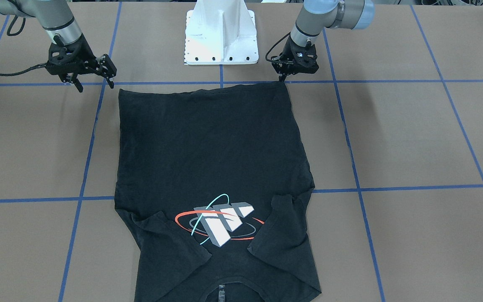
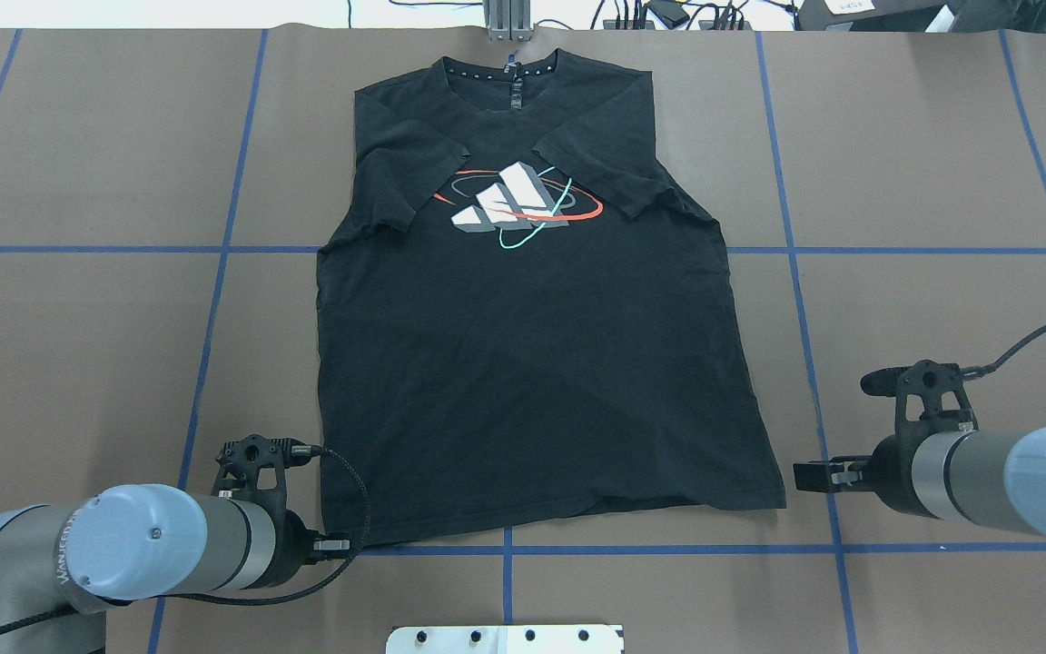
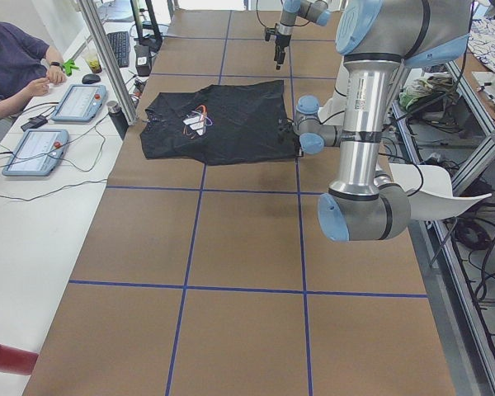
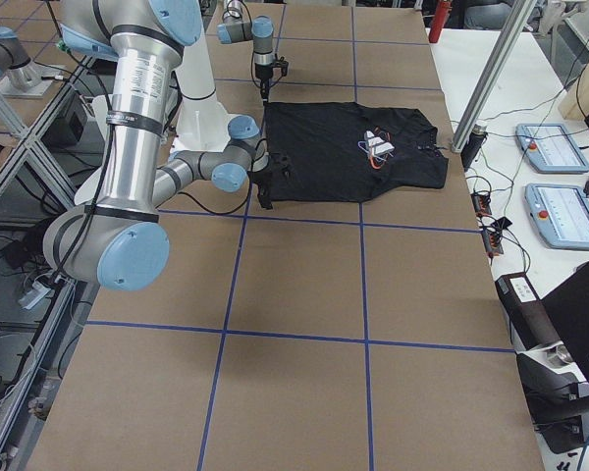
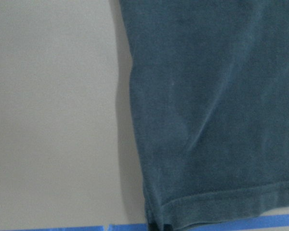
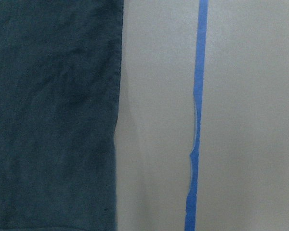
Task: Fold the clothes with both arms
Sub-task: 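Move both grippers down to the hem corners nearest the robot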
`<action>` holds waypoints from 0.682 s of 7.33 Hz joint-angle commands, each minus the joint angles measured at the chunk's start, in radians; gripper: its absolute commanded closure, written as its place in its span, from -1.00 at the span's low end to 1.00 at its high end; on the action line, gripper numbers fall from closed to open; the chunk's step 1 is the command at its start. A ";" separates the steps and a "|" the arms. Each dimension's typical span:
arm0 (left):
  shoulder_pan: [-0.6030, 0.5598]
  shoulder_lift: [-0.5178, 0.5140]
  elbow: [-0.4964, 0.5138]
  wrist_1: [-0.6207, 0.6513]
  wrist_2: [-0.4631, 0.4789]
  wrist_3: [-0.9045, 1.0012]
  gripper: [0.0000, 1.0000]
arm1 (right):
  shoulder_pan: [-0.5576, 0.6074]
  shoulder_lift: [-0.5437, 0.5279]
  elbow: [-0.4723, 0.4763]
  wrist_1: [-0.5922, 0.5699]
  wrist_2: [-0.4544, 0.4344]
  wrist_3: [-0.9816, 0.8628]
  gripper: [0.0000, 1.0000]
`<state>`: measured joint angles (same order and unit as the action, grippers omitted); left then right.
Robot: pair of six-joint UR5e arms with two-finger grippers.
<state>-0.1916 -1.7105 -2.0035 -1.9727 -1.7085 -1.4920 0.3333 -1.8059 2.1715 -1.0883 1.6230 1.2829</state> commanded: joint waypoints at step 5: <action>0.001 -0.008 -0.003 0.000 0.007 -0.019 1.00 | -0.123 0.008 -0.120 0.132 -0.147 0.110 -0.95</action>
<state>-0.1910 -1.7155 -2.0059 -1.9727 -1.7052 -1.5043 0.2141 -1.7979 2.0858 -1.0236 1.4786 1.3881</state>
